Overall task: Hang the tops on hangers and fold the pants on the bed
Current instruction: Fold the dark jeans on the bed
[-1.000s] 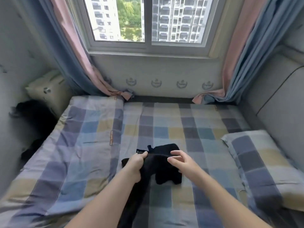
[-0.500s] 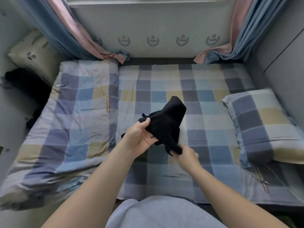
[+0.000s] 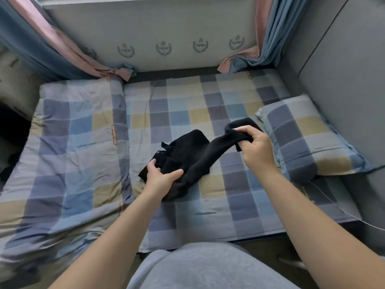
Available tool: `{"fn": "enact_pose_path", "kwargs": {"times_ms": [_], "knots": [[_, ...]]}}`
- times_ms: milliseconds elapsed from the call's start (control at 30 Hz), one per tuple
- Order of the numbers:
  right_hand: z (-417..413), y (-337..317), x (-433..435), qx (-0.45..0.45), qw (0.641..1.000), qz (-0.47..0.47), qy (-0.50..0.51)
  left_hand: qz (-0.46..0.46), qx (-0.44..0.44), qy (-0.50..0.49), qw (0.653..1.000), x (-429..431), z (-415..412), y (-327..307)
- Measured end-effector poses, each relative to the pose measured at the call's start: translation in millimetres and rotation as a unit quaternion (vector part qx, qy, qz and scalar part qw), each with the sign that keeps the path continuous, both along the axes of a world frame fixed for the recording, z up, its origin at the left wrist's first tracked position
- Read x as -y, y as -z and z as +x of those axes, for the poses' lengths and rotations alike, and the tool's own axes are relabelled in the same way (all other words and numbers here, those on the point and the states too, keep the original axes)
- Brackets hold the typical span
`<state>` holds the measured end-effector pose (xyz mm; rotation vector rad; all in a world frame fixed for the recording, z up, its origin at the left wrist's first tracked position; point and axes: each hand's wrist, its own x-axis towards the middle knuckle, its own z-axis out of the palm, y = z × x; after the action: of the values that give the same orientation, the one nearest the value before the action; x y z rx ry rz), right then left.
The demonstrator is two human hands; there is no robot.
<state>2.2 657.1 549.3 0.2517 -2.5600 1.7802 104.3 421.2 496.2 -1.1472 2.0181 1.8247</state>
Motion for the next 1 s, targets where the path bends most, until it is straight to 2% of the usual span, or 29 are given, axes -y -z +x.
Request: {"fn": "enact_pose_path", "kwargs": {"times_ms": [67, 133, 200, 300, 433, 533, 600, 667, 733, 767, 800, 867, 1000], "knots": [[7, -19, 3, -0.035, 0.999, 0.003, -0.024, -0.079, -0.026, 0.117, 0.990, -13, -3, -4], [13, -37, 6, -0.065, 0.996, 0.005, -0.054, -0.147, -0.074, 0.207, 0.964, -27, -10, -11], [18, -57, 9, -0.088, 0.992, -0.006, -0.088, -0.170, -0.134, 0.264, 0.940, -42, -20, -21], [20, -84, 15, -0.104, 0.985, -0.049, -0.128, -0.126, -0.206, 0.271, 0.932, -61, -33, -33], [17, -113, 19, -0.111, 0.975, -0.124, -0.147, -0.037, -0.205, 0.262, 0.942, -63, -36, -38], [8, -125, 22, -0.131, 0.977, -0.129, -0.112, -0.065, -0.202, 0.285, 0.935, -53, -39, -42], [0, -126, 25, -0.104, 0.980, -0.139, -0.093, -0.075, -0.194, 0.312, 0.927, -52, -39, -48], [-7, -119, 27, -0.053, 0.990, -0.089, -0.101, -0.034, -0.181, 0.297, 0.937, -53, -37, -54], [-11, -106, 26, -0.012, 0.992, 0.043, -0.117, 0.055, -0.160, 0.221, 0.961, -50, -35, -65], [-8, -96, 25, 0.006, 0.989, 0.078, -0.122, 0.100, -0.152, 0.169, 0.969, -47, -34, -71], [-6, -86, 24, 0.021, 0.989, 0.079, -0.127, 0.141, -0.149, 0.119, 0.971, -42, -37, -78], [9, -63, 19, 0.064, 0.989, 0.024, -0.134, 0.191, -0.155, 0.051, 0.968, -34, -37, -92], [38, -11, 9, 0.193, 0.969, -0.078, -0.136, 0.243, -0.163, 0.000, 0.956, -22, -37, -116]]}}
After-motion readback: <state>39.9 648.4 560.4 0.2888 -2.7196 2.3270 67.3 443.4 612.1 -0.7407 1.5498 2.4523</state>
